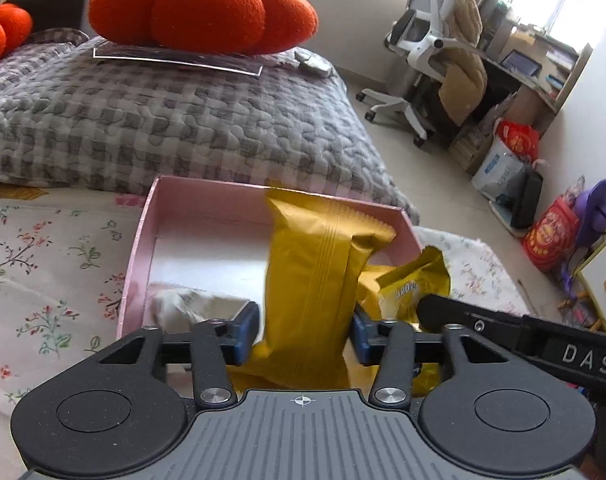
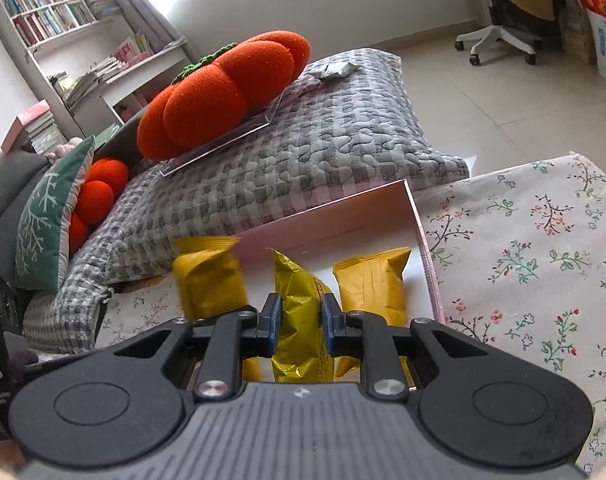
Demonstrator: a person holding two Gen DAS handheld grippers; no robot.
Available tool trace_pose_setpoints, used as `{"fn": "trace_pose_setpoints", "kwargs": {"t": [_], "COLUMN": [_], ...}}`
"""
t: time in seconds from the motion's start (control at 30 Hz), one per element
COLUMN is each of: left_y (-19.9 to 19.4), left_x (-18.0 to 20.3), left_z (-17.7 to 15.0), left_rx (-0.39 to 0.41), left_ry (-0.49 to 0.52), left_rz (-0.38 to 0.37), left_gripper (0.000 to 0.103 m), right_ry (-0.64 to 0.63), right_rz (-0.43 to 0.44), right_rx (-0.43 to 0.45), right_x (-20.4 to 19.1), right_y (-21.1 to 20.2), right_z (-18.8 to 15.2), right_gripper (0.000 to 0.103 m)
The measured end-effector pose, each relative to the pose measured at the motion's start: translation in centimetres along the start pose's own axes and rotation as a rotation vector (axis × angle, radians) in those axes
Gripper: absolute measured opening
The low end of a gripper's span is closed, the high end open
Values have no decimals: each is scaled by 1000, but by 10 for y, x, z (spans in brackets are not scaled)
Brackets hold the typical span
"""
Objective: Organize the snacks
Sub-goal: 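Lift both yellow packets into the pink box and open both tools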
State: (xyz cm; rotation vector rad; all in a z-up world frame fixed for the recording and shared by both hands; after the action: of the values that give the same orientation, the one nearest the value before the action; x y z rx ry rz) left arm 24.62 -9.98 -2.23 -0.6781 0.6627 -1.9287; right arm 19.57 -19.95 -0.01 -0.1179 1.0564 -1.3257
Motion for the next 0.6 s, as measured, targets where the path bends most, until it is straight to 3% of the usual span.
{"fn": "trace_pose_setpoints", "kwargs": {"t": [0.13,0.37,0.5,0.6], "left_y": [-12,-53,-74,-85], "left_x": [-6,-26,-35,-38], "left_z": [6,12,4,-8], "left_rx": [31,64,41,9], "left_ry": [8,-28,-30,-23], "left_rz": [25,78,138,162], "left_gripper": [57,57,59,59], "right_ry": [-2,50,74,51], "right_rz": [-1,19,30,1], "right_rx": [6,42,19,2], "right_x": [-1,0,0,-1], "right_y": [3,-18,-28,-35], "right_z": [-1,12,11,7], "right_gripper": [22,24,25,33]}}
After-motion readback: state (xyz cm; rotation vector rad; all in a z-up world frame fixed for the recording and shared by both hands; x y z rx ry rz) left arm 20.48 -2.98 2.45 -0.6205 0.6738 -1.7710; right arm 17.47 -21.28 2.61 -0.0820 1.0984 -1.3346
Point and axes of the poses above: each gripper's, at about its wrist camera, not at the fingertips, and y roughly the way its jaws point, x to its right, z to its top, the point moved 10 cm from there along y, roughly the way its jaws point, and after that the axes turned 11 degrees about y, right-handed, at the moved point
